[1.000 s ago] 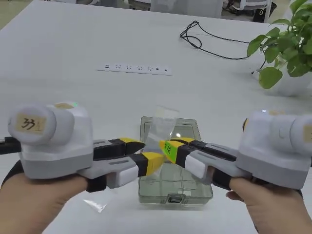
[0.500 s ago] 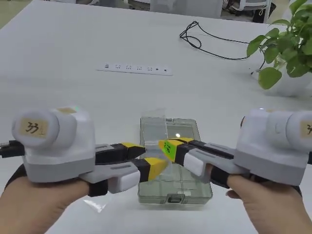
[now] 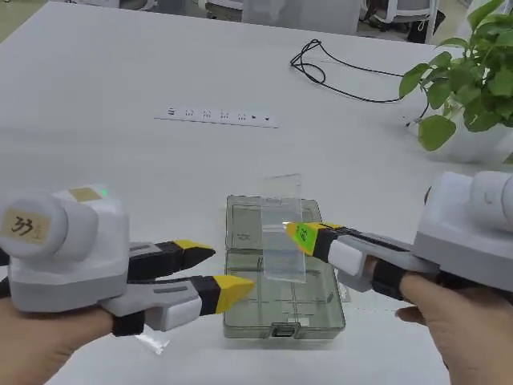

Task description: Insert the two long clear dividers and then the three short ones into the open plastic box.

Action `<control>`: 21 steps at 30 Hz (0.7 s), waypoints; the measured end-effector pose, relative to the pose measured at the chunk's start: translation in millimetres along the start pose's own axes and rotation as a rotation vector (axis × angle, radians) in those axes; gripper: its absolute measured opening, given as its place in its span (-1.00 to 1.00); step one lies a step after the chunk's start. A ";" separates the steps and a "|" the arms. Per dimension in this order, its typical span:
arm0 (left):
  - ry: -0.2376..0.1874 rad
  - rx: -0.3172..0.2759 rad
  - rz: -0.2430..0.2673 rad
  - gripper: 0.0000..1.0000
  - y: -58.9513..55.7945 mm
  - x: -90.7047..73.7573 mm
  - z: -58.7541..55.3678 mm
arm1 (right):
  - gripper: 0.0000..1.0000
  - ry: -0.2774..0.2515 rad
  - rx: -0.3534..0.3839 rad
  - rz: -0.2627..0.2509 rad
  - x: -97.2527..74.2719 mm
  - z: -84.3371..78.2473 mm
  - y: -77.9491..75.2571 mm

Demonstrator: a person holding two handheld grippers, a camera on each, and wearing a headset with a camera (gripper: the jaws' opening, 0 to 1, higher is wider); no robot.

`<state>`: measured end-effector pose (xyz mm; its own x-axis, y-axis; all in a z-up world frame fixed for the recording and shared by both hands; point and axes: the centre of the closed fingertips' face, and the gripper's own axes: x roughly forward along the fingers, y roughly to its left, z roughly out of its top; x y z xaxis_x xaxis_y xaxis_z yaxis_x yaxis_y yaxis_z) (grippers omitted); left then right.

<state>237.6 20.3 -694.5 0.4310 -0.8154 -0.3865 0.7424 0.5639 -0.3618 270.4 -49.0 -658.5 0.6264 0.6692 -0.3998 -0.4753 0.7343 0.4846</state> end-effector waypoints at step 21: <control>0.043 0.175 -0.055 0.65 8.1 -4.6 -24.5 | -0.86 0.197 0.094 -0.227 -6.1 -20.8 -59.4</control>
<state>229.0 31.8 -716.4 0.3674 -0.8359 -0.4078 0.8439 0.4839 -0.2315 281.9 -94.3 -701.0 0.5738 0.5051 -0.6448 -0.2719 0.8600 0.4317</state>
